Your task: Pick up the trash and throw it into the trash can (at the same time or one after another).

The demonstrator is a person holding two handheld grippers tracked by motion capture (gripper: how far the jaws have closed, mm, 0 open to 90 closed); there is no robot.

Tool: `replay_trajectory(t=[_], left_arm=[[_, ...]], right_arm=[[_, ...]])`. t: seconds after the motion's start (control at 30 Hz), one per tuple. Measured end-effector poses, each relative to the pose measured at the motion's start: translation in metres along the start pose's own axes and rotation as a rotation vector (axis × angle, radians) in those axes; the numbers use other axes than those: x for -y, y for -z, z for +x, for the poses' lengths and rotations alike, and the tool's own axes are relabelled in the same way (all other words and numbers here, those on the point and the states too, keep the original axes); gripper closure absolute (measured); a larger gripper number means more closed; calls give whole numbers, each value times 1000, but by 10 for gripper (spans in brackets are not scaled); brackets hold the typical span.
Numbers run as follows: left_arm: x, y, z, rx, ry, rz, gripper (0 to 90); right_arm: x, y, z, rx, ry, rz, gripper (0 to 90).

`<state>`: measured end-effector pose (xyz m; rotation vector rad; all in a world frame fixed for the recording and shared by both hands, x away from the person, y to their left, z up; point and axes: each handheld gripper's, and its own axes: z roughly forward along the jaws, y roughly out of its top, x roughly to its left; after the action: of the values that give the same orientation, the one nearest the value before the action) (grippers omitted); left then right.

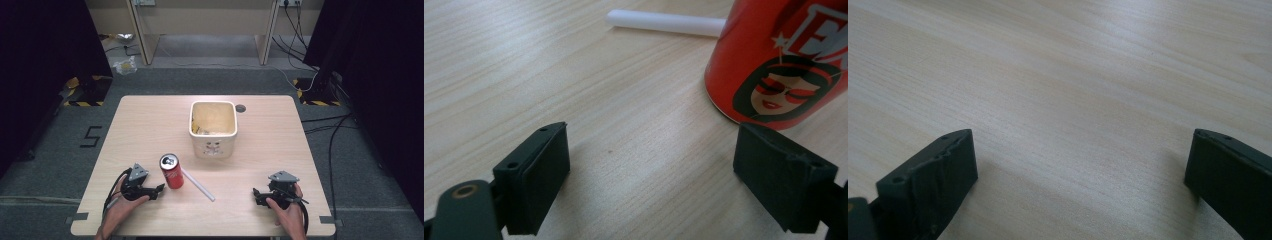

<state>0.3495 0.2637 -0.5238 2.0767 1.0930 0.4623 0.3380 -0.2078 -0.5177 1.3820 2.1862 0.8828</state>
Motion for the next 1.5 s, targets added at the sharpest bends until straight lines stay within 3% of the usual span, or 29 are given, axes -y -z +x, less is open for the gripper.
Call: replay_trajectory(t=[0.93,1.03,1.5], left_arm=[[2,4,1,23,-4,0,159],[1,7,-1,22,-19,-2,165],[-13,24,-19,106,-33,-84,166]], right_arm=[[0,0,0,-4,6,2,3],[0,0,-1,-3,8,1,3],[0,0,0,-3,11,2,1]])
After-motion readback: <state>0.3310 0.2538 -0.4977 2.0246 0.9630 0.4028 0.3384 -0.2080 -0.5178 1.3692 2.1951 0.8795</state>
